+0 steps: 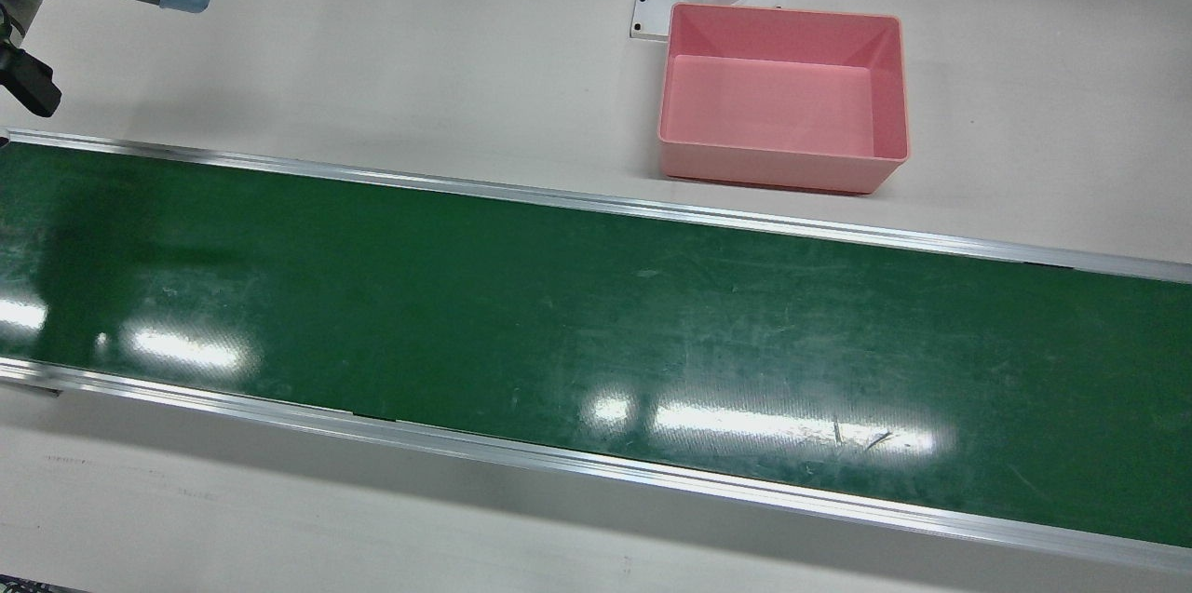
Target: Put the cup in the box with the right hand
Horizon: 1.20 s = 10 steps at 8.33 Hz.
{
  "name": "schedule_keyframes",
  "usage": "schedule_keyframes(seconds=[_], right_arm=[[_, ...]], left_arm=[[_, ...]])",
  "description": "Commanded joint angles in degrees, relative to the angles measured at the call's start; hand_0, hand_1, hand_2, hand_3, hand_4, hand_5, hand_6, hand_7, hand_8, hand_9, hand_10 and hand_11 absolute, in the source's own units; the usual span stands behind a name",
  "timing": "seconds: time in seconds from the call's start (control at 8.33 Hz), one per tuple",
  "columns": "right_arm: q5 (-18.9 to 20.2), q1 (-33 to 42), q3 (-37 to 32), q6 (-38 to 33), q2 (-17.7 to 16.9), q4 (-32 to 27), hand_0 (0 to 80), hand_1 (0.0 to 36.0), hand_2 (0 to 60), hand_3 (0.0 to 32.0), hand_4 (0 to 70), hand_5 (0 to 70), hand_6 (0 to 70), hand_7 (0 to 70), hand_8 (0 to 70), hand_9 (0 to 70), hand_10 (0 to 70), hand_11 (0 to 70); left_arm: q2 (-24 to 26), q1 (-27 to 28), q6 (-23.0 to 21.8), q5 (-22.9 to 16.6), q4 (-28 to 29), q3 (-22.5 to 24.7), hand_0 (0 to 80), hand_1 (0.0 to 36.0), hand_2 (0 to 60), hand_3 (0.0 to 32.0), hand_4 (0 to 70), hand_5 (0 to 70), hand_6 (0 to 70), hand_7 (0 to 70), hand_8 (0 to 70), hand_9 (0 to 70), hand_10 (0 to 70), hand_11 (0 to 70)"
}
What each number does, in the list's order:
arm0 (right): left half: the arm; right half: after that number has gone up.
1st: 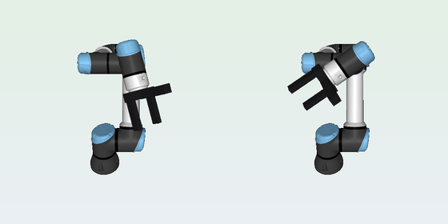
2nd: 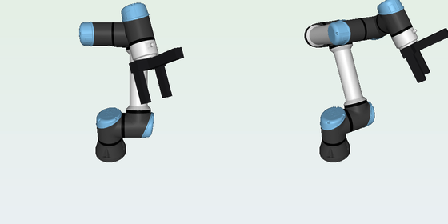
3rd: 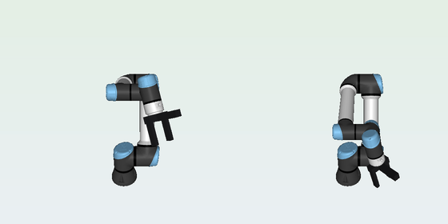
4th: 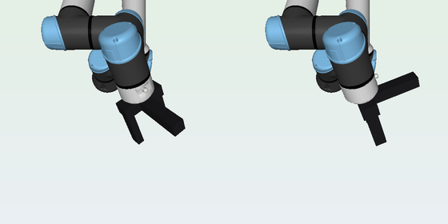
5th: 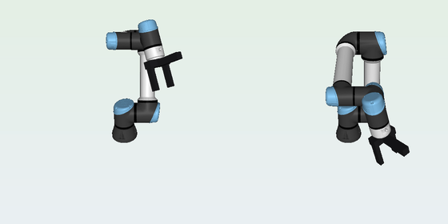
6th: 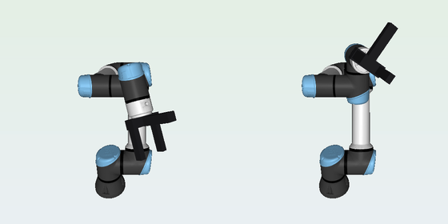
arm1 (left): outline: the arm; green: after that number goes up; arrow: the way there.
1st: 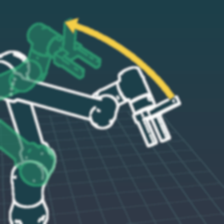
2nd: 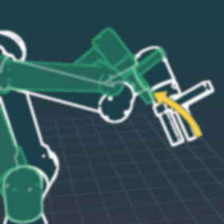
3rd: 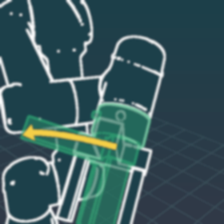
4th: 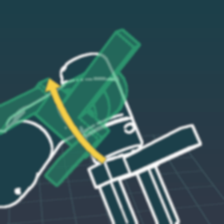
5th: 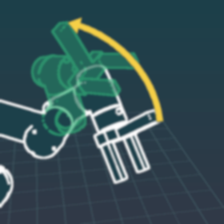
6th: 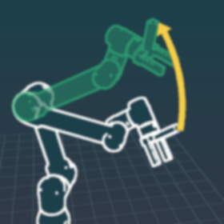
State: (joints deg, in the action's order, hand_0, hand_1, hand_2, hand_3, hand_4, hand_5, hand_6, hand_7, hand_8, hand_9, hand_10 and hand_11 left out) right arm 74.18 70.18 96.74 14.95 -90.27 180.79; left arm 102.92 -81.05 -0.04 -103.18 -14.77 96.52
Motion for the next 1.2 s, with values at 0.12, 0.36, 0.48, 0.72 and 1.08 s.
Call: schedule_keyframes(seconds=[0.12,0.36,0.48,0.72,1.08], right_arm=[[0.1,0.4,0.5,0.0,0.4,0.0,47.4,6.0,0.0,0.0,3.6,4.2,4.7,13.6,4.5,10.0,2.3,4.7],[0.1,0.6,0.5,0.0,0.4,0.0,47.7,5.9,0.0,0.0,5.3,4.1,4.9,14.7,4.3,9.9,2.0,4.3],[0.1,0.8,0.4,0.0,0.1,0.0,47.5,6.2,0.0,0.0,5.0,4.0,5.0,15.2,4.1,9.8,2.0,4.3],[0.1,0.9,0.5,0.0,-0.1,0.0,47.4,6.2,0.0,0.0,4.9,4.1,5.0,15.3,4.1,9.8,2.0,4.3],[0.1,1.4,0.9,0.0,-0.2,0.0,47.4,6.4,0.0,0.0,4.6,4.1,4.9,15.2,4.2,9.9,1.6,3.8]], left_arm=[[0.0,-0.1,0.0,0.0,0.0,0.0,0.0,0.0,0.0,0.0,0.0,0.0,0.0,0.0,0.0,0.0,0.0,0.0],[0.0,-0.1,0.0,0.0,0.0,0.0,0.0,0.0,0.0,0.0,0.0,0.0,0.0,0.0,0.0,0.0,0.0,0.0],[0.0,0.0,0.0,0.0,0.0,0.0,0.0,0.0,0.0,0.0,0.0,0.0,0.0,0.0,0.0,0.0,0.0,0.0],[0.0,0.0,0.0,-0.1,0.0,0.0,0.0,0.0,0.0,0.0,0.0,0.0,0.0,0.0,0.0,0.0,0.0,0.0],[0.0,-0.1,0.0,0.0,0.0,0.0,0.0,0.0,0.0,0.0,0.0,0.0,0.0,0.0,0.0,0.0,0.0,0.0]])
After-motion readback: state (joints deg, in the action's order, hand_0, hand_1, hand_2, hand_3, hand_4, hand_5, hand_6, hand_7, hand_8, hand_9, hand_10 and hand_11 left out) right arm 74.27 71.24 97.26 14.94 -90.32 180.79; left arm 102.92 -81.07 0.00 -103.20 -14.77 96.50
